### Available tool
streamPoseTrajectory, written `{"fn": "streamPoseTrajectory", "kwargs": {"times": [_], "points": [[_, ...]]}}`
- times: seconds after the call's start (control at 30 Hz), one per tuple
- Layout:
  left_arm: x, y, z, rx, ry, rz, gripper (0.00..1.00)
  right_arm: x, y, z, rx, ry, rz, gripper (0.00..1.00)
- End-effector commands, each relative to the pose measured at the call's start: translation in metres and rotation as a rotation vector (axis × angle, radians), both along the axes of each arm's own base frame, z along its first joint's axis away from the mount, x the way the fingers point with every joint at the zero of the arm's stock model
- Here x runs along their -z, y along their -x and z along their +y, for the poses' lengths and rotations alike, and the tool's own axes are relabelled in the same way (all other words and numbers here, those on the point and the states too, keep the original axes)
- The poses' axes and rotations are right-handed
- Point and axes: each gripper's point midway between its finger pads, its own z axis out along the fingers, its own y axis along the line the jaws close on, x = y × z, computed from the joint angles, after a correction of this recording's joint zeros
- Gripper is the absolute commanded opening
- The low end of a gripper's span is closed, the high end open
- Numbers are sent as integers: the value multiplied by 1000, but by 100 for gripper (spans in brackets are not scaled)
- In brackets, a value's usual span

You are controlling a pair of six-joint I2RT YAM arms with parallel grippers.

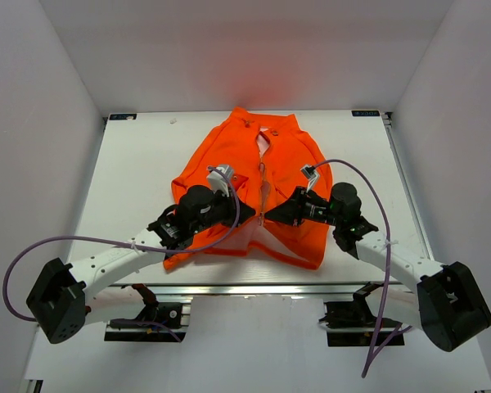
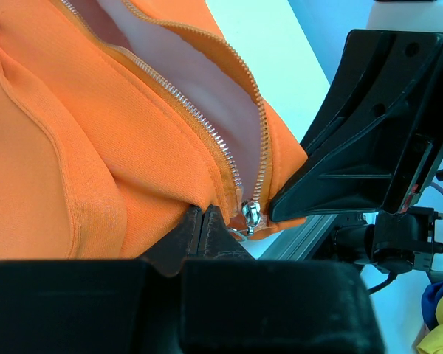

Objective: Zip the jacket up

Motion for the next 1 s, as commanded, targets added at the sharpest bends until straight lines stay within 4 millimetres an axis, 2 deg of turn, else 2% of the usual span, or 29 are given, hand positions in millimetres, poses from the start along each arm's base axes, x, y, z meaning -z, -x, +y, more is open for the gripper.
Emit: {"fn": "streamPoseTrajectory", "kwargs": {"times": [0.0, 0.63, 0.97], "points": [[-31, -3, -7, 6, 55, -56, 0, -17, 2, 2, -18, -21, -69, 0], [-35, 2, -10, 26, 71, -61, 0, -10, -2, 5, 4, -4, -64, 0], [-31, 9, -10, 42, 61, -54, 0, -17, -17, 3, 88, -19, -70, 0]]}}
